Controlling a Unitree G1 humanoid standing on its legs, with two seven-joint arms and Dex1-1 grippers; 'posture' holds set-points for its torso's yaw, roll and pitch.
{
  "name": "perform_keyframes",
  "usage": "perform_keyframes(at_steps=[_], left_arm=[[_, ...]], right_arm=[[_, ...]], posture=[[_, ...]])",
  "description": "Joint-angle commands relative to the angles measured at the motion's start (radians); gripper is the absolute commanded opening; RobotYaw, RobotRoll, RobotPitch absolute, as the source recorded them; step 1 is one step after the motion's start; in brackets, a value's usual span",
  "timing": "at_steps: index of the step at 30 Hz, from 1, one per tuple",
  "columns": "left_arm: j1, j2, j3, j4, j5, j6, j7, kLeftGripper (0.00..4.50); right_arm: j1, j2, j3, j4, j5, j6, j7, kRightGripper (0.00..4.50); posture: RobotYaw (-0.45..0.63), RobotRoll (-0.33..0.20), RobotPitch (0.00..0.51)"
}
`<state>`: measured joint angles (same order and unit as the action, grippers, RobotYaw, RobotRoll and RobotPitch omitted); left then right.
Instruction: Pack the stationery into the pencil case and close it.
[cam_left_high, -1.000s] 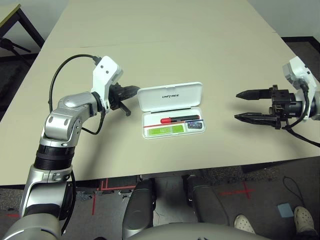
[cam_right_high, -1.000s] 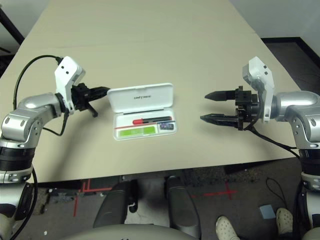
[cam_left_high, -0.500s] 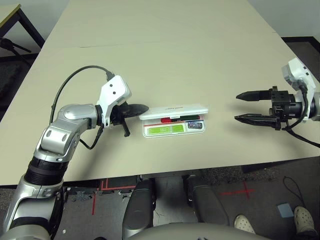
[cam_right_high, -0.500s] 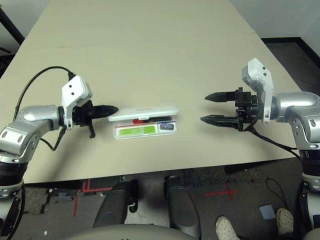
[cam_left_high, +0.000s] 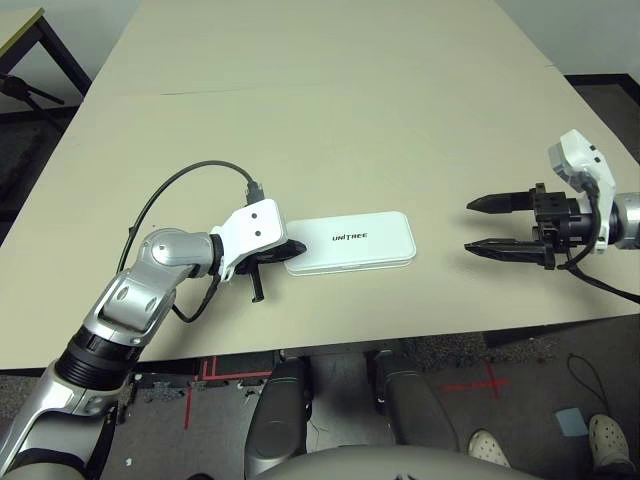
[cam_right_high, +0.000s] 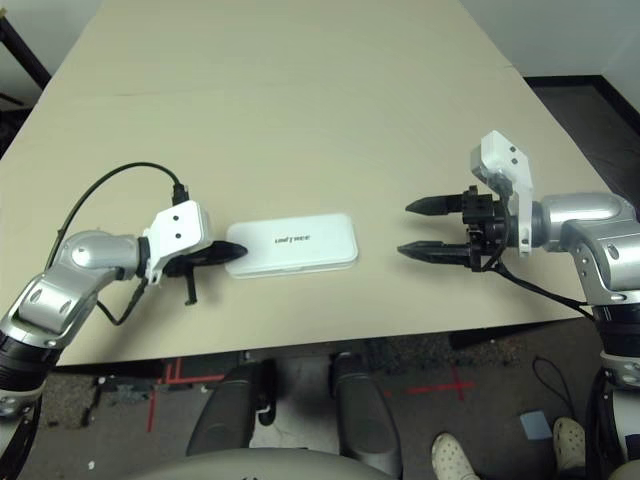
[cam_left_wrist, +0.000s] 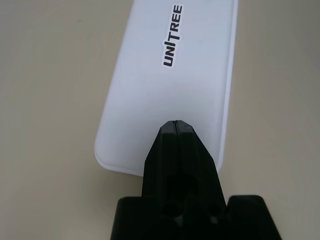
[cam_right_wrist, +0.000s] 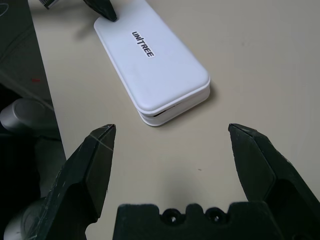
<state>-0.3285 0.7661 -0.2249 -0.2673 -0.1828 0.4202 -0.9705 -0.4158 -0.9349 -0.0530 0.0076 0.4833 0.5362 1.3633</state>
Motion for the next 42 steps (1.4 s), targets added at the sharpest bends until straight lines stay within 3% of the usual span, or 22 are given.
perform_keyframes(at_steps=[1, 11, 15, 20, 27, 32, 42], left_arm=[[0.043, 0.015, -0.061, -0.001, 0.037, 0.011, -0.027, 0.03], [0.049, 0.04, -0.131, 0.001, 0.113, -0.01, -0.051, 0.03], [0.056, 0.002, -0.045, 0.0, 0.046, -0.013, -0.017, 0.03], [0.093, -0.068, 0.186, -0.039, -0.153, 0.022, 0.017, 1.69], [0.095, -0.16, 0.471, 0.055, -0.249, -0.004, 0.192, 4.48], [0.028, -0.175, 0.614, 0.297, -0.198, -0.11, 0.364, 4.48], [-0.113, -0.139, 0.73, 0.736, -0.181, -0.343, 0.488, 4.48]], right_arm=[[0.015, -0.001, 0.013, -0.016, -0.002, 0.001, -0.002, 4.5], [0.015, 0.018, 0.03, -0.023, -0.014, -0.001, -0.019, 4.5], [0.017, 0.03, 0.022, -0.033, -0.011, 0.003, -0.037, 4.5], [0.02, 0.077, -0.028, -0.012, 0.001, -0.013, -0.109, 4.5], [-0.017, 0.227, -0.122, 0.132, -0.054, -0.156, -0.347, 4.5], [-0.089, 0.319, -0.19, 0.364, -0.162, -0.371, -0.616, 4.5], [-0.156, 0.35, -0.254, 0.664, -0.271, -0.664, -0.948, 4.5]], posture=[[-0.04, 0.0, 0.193], [-0.04, 0.0, 0.2], [-0.05, 0.0, 0.201], [-0.04, 0.0, 0.202], [-0.01, 0.0, 0.198], [0.0, 0.0, 0.192], [-0.02, 0.0, 0.181]])
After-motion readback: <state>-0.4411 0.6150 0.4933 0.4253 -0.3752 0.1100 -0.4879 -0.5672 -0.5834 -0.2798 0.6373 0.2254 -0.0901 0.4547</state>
